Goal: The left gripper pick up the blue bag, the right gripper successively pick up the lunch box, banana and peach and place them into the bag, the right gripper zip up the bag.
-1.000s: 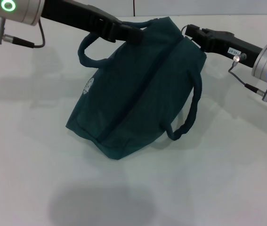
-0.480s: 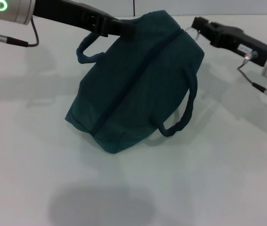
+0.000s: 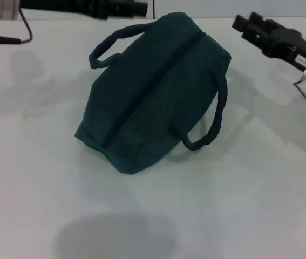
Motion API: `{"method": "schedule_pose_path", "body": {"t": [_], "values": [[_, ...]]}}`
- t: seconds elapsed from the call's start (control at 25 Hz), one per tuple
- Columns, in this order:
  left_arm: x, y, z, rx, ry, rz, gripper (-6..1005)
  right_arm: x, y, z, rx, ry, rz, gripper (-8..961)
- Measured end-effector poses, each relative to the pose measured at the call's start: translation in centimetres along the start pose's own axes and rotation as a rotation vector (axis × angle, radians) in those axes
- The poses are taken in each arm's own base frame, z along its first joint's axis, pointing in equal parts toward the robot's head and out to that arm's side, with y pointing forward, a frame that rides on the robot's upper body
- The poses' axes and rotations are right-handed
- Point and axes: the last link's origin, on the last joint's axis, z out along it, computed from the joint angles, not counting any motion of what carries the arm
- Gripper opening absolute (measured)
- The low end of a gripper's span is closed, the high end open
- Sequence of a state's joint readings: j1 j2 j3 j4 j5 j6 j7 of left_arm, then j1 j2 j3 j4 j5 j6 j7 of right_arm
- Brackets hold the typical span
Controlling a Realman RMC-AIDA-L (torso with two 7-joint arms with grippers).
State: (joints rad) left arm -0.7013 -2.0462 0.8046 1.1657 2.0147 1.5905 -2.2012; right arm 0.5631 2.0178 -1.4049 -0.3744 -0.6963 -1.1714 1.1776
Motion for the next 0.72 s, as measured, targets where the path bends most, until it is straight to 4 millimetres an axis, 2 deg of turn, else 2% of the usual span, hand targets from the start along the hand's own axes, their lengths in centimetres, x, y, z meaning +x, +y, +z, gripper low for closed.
{"method": "schedule_pose_path", "body": {"t": [0.2,0.4,0.56,0.64,0.72], "values": [[0.0,0.1,-2.4,-0.032,0.216,0.046,399,-1.2,-0.5,-2.3,0.021,-0.067,-0.078,588],[-0.9,0.5,-5.2,-0.049,0.368,0.094,617,-2.8,0.3,-5.3,-0.050,-0.155,-0.179,744],[-3.9,1.9,-6.8,-0.111,0.374,0.194,770,-2.3,2.0,-7.4,-0.190,-0.124,-0.262,831],[-6.1,3.0,-7.5,-0.148,0.364,0.260,788,-1.5,2.8,-8.3,-0.255,-0.076,-0.292,874],[-8.4,3.6,-8.2,-0.150,0.360,0.293,806,-0.3,3.7,-9.4,-0.320,-0.032,-0.326,874]]}}
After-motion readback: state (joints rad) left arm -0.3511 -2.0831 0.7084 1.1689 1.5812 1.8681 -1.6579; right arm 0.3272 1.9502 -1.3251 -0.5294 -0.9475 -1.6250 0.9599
